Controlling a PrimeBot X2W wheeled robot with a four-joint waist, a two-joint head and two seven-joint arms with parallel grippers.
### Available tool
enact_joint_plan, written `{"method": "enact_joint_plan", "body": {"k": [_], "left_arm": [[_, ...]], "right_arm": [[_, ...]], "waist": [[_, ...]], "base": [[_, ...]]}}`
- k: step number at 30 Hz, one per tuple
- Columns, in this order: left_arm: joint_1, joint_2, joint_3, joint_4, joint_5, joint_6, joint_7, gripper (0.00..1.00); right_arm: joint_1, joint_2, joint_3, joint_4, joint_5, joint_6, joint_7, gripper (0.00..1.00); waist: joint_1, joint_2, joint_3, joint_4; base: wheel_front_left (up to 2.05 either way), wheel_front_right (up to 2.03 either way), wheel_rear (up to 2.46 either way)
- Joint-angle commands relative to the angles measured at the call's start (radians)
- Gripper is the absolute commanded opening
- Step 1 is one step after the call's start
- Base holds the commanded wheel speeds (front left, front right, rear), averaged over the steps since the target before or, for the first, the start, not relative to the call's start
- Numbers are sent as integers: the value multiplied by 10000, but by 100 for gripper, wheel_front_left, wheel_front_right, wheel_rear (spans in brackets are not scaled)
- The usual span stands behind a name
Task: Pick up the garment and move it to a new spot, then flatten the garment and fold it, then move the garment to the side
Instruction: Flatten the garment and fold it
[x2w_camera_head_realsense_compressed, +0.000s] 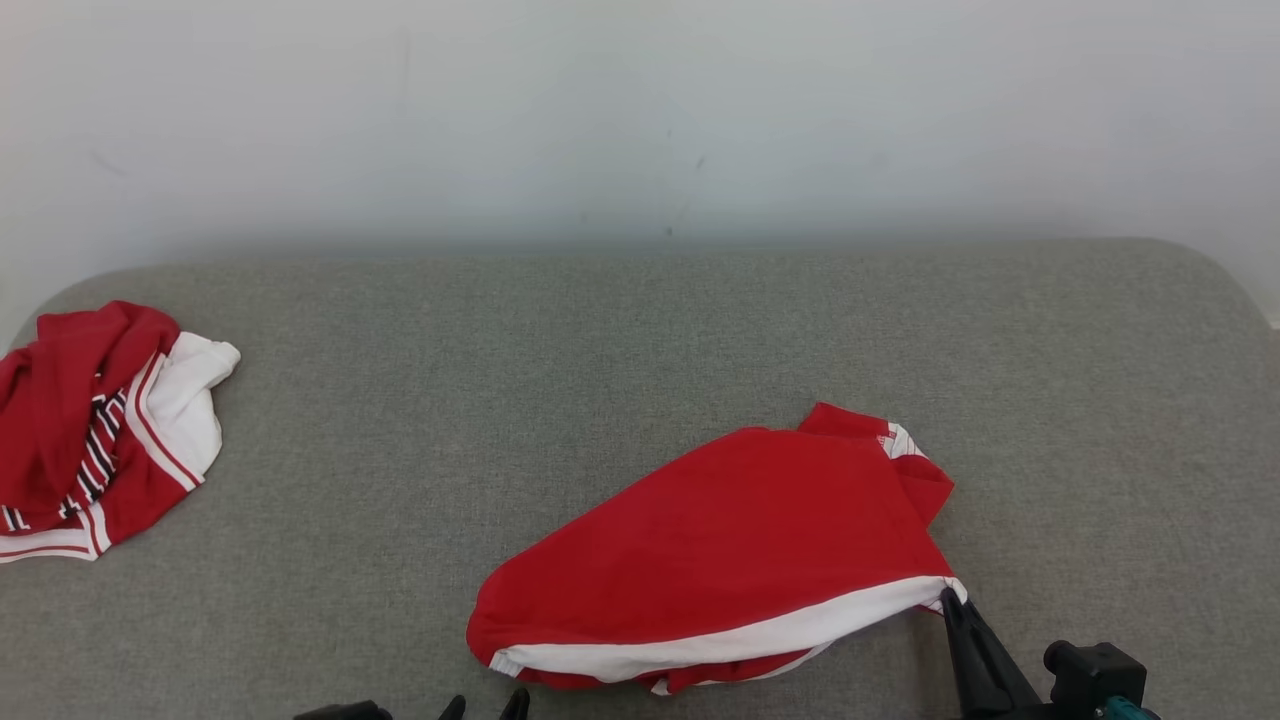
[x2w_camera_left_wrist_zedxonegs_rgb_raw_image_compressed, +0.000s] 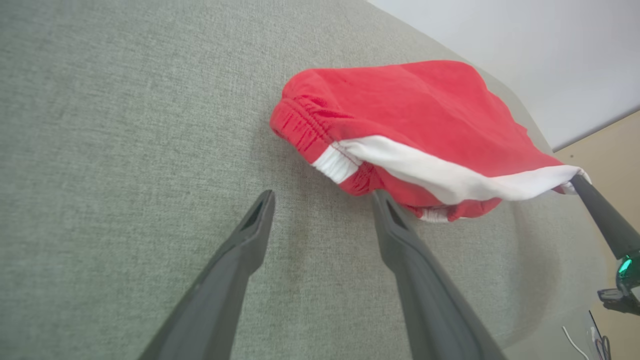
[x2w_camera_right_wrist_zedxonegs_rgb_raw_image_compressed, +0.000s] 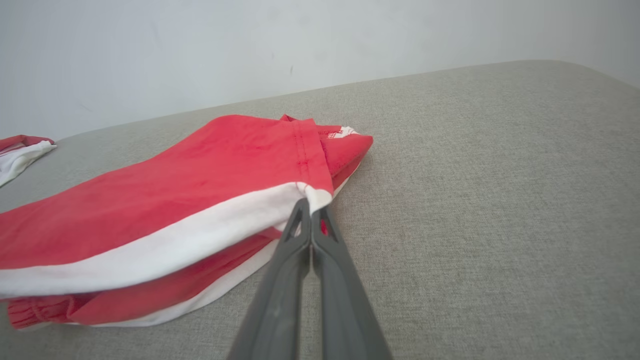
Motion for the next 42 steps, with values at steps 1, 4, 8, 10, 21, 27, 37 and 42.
{"method": "enact_joint_plan", "body": {"k": [1, 4, 8, 10, 21, 27, 37, 42], "left_arm": [[6, -41, -6, 79, -133, -44, -27, 100], [-167, -181, 24, 476, -254, -250, -173, 100], [-422, -315, 25, 1003, -383, -505, -336, 100], [-585, -388, 33, 1231, -392, -567, -430, 100], [-1470, -705, 165, 2443, -649, -1094, -939, 89], [-1824, -304, -328, 2325, -160, -1696, -1725, 0], [-2659, 836, -1559, 635, -779, -1842, -1813, 0], [-3981, 2227, -2631, -918, -2070, -1846, -1266, 0]], "right_arm": [[-6, -14, 41, -22, -73, -22, -5, 0], [-40, -69, 131, 19, -72, -22, -5, 0], [-77, -111, 206, 27, -121, -22, -4, 0], [-99, -146, 227, 37, -120, -22, -4, 0], [-187, -285, 337, 88, -118, -22, -4, 0], [-245, -448, 232, -108, -201, -22, -4, 0], [-575, -730, -90, -1186, -295, -22, -4, 0], [-1239, -1328, 166, -1608, -107, -22, -4, 0]], "waist": [[0, -1, -24, -13], [0, -1, -60, -76], [0, -1, -81, -137], [0, -1, -63, -153], [0, -1, 14, -221], [0, -1, -132, -316], [0, -1, -400, -408], [0, -1, -579, -497]], "base": [[0, 0, 0], [0, 0, 0], [0, 0, 0], [0, 0, 0], [0, 0, 0], [0, 0, 0], [0, 0, 0], [0, 0, 0]]}}
